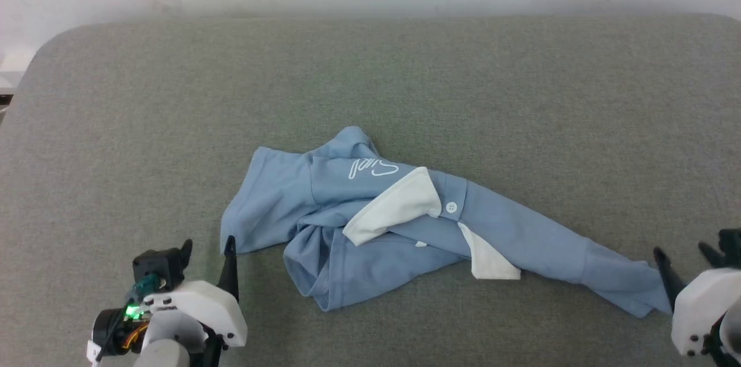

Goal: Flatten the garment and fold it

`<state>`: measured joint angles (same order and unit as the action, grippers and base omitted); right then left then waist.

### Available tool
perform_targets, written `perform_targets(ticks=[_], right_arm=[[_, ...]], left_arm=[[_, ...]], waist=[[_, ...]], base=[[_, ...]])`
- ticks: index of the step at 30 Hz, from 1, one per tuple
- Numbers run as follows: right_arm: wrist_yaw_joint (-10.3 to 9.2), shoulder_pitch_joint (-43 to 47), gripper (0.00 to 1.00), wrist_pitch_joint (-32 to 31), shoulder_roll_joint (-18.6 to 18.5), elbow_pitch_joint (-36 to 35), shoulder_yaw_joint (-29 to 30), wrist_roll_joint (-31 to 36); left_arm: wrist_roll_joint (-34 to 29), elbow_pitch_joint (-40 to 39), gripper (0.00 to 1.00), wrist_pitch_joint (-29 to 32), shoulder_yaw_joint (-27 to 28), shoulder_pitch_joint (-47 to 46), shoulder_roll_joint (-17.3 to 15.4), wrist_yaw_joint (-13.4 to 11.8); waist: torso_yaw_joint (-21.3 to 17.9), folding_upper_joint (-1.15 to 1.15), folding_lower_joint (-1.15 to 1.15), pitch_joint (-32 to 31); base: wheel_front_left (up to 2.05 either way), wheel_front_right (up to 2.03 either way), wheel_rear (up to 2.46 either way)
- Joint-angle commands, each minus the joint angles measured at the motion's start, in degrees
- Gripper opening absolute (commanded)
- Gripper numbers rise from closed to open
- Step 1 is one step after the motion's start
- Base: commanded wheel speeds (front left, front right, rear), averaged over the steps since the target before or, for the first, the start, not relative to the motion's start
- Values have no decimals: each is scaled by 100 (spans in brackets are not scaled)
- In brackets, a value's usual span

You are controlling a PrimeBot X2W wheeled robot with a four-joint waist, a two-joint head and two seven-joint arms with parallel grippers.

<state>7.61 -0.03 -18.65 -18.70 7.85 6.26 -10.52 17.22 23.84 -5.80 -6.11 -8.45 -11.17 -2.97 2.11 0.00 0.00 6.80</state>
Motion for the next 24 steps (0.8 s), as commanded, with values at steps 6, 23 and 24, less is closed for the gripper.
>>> perform_targets(ticks=[6,23,24], right_arm=[[-12,-126,100,304,428,-595,378,294],[-12,44,100,540,958,-823,355,648],[-12,46,100,540,942,-810,341,640]], left_arm=[[139,224,100,747,-138,-433,-150,251],[472,681,0,886,19,-1051,-321,431],[498,600,0,696,107,-1059,-320,370]], waist=[[-160,0,0,192],[-202,0,0,414],[-156,0,0,375]], base=[[0,0,0],[0,0,0],[0,0,0]])
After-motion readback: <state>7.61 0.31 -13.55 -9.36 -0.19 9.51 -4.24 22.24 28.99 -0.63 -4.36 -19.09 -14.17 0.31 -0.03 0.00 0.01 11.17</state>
